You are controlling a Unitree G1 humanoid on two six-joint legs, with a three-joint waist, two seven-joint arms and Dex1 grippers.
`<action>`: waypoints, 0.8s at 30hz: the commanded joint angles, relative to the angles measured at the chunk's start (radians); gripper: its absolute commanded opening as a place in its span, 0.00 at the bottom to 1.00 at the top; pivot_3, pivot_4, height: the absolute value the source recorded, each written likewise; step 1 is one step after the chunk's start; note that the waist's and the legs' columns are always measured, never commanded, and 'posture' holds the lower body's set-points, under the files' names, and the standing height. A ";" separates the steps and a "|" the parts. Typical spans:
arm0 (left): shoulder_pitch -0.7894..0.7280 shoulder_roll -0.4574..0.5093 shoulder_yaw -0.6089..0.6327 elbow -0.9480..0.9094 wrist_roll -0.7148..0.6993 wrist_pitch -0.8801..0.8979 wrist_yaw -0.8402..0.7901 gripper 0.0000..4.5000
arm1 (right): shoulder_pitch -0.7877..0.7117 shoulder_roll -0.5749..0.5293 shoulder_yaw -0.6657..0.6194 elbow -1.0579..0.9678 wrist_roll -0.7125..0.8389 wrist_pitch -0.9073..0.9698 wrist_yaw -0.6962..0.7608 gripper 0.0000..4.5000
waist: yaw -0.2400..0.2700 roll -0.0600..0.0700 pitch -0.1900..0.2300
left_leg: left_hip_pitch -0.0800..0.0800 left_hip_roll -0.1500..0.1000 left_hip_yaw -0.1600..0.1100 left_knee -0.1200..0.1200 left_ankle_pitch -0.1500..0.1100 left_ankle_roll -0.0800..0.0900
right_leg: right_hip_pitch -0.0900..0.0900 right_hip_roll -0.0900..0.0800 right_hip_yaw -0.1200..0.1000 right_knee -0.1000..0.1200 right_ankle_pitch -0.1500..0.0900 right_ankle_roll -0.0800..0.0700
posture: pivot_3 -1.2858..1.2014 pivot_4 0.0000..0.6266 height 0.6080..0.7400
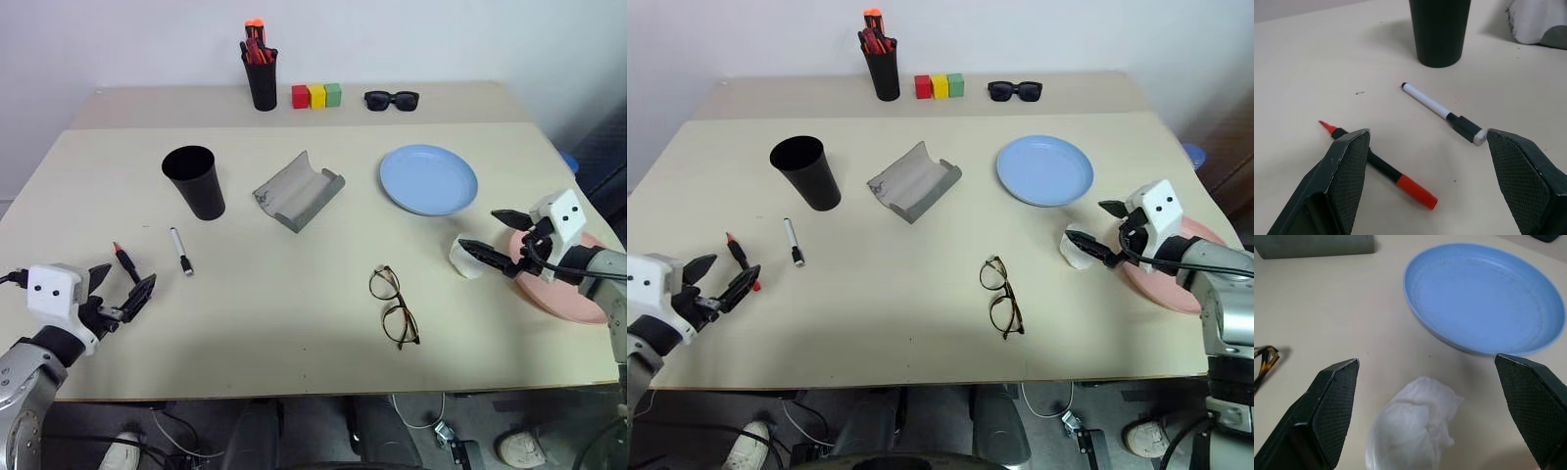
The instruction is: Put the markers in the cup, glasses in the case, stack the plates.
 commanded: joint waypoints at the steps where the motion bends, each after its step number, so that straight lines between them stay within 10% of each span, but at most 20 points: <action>1: 0.007 0.006 0.043 -0.035 -0.017 -0.004 0.003 0.86 | -0.012 0.002 0.000 -0.060 0.018 0.016 -0.018 1.00 | 0.000 0.000 0.000 | 0.000 0.000 0.000 0.000 0.000 0.000 | 0.000 0.000 0.000 0.000 0.000 0.000 | 0.52 0.24 1.00; 24: -0.242 0.038 -0.067 -0.033 -0.028 0.242 0.171 0.99 | -0.186 0.343 0.376 -0.367 -0.035 0.118 -0.265 1.00 | -0.006 0.000 0.000 | 0.002 0.001 0.001 0.000 0.000 0.000 | 0.000 0.002 0.002 0.002 0.002 0.001 | 0.52 0.24 1.00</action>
